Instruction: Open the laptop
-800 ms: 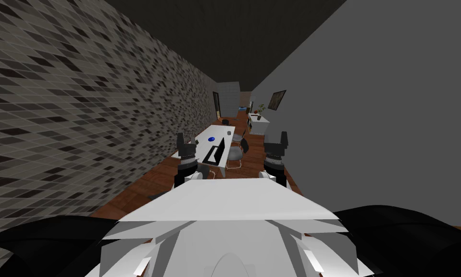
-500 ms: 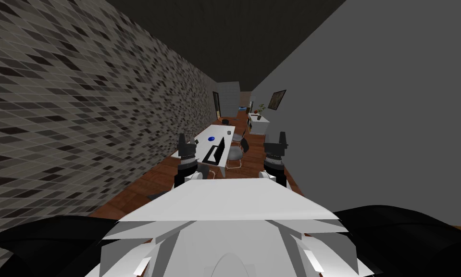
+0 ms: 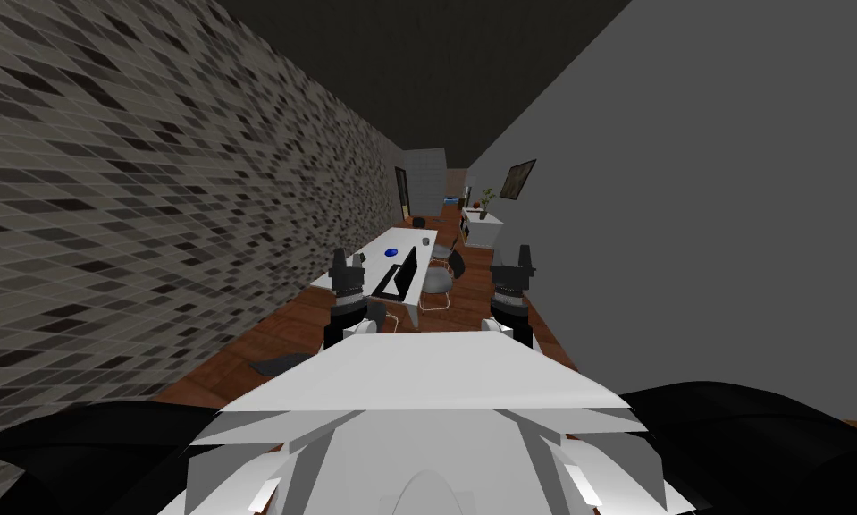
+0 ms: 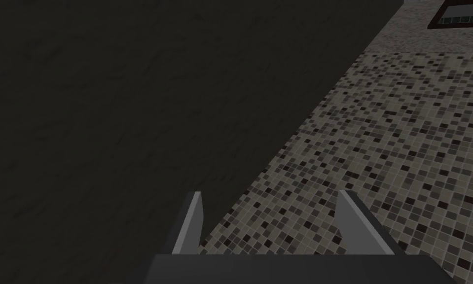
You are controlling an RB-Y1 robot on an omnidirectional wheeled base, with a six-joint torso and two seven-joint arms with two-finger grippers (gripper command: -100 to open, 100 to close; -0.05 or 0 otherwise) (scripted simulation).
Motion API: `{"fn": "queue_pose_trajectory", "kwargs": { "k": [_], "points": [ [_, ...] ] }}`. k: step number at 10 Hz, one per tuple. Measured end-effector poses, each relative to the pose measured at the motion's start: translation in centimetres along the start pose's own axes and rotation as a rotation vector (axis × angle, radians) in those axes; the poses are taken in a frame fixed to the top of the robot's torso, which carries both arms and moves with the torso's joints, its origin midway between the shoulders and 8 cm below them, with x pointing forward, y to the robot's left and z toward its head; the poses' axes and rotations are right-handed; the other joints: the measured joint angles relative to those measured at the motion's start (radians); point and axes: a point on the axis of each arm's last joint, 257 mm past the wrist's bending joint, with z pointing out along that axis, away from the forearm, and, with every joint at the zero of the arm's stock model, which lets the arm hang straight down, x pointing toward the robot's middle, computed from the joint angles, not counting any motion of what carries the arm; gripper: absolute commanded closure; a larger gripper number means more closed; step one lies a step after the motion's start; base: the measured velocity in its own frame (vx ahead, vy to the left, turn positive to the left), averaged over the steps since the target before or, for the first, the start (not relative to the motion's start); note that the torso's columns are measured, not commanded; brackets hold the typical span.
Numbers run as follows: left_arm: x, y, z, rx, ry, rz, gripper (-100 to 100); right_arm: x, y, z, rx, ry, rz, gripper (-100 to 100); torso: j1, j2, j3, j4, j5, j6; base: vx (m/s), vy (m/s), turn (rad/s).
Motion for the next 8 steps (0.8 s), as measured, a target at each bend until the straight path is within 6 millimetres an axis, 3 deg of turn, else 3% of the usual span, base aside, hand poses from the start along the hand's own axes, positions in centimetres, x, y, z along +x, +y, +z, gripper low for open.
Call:
{"fn": "queue_pose_trajectory", "kwargs": {
  "k": [1, 2, 4, 8],
  "points": [
    [0.0, 0.0, 0.0, 0.000, 0.000, 0.000, 0, 0.0, 0.0, 0.0, 0.000, 0.000, 0.000, 0, 0.000, 0.074, -0.148, 0.074, 0.000, 0.000, 0.000, 0.000, 0.000],
    [0.0, 0.0, 0.0, 0.000, 0.000, 0.000, -100, 0.0, 0.0, 0.0, 0.000, 0.000, 0.000, 0, 0.000, 0.148, -0.295, 0.148, 0.000, 0.000, 0.002, -0.002, -0.014],
    [0.5, 0.4, -0.2, -0.012, 0.047, 0.018, -100, 0.0, 0.0, 0.0, 0.001, 0.000, 0.000, 0, 0.000, 0.191, -0.383, 0.190, 0.000, 0.000, -0.008, -0.003, -0.024],
    [2.1, 2.1, -0.5, -0.071, 0.145, 0.064, -100, 0.0, 0.0, 0.0, 0.001, 0.000, 0.000, 0, 0.000, 0.195, -0.389, 0.195, 0.000, 0.000, -0.018, -0.007, -0.044]
  ]
}}
